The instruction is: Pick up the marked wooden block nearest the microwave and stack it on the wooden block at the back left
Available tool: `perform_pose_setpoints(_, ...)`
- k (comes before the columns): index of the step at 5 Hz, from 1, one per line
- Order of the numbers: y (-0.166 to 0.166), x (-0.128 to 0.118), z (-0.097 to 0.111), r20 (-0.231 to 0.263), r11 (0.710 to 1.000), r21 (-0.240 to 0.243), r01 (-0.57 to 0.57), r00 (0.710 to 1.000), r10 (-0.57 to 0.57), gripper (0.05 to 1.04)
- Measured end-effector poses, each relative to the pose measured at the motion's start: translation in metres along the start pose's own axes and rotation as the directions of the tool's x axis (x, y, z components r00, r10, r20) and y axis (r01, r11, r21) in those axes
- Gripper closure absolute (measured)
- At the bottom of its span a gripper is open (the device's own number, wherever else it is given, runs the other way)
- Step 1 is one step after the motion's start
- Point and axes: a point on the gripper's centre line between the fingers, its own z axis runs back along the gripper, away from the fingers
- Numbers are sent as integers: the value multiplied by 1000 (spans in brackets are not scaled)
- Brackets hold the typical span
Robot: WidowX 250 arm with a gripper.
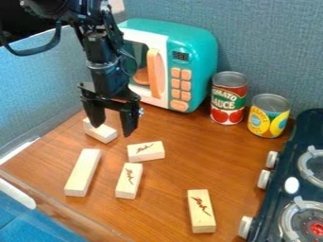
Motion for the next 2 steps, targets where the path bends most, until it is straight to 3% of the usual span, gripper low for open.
perform_pose_setpoints(1,0,-2,-9,-26,1000,-3,3,1000,-3,83)
perform_pose_setpoints(2,7,3,-16,0,998,36,45,999,-45,83)
